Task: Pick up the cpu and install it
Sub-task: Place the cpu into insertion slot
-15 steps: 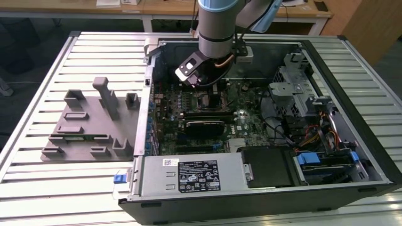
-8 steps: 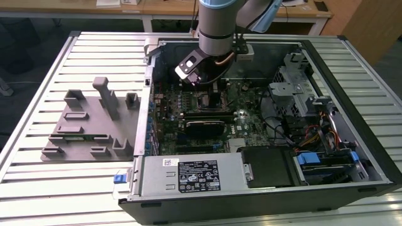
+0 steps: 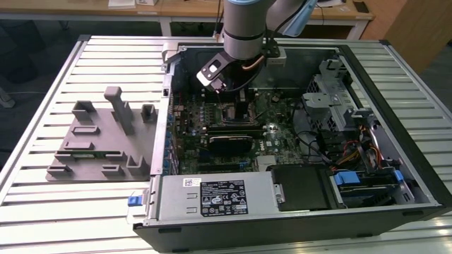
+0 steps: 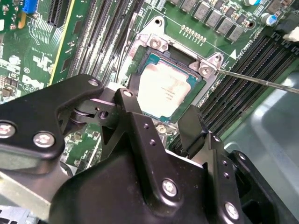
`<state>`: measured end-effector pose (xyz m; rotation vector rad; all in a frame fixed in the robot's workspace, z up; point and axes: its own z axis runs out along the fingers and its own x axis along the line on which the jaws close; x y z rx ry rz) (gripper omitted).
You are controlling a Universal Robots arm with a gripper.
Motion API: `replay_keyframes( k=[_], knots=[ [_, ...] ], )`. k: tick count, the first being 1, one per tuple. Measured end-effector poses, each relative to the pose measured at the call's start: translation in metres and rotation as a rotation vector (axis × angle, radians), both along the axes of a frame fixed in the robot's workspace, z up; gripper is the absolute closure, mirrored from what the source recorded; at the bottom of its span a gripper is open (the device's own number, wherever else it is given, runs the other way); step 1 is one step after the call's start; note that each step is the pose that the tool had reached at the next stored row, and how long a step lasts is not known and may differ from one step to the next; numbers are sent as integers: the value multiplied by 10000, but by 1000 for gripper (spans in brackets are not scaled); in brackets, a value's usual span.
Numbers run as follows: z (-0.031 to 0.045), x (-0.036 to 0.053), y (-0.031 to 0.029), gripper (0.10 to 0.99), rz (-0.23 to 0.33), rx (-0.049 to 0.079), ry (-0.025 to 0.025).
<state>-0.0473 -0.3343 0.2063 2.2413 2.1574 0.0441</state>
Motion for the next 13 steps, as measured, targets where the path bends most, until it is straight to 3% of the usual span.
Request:
replay_keyframes(
  k=[3,4,5,8,11,13],
  knots=[
    [2,0,0,498,0,0,0],
    [3,0,0,565,0,-1,0],
    [3,0,0,565,0,0,0],
    [5,0,0,741,0,0,0],
    [7,0,0,796,0,0,0],
    [8,0,0,914,0,0,0]
  ],
)
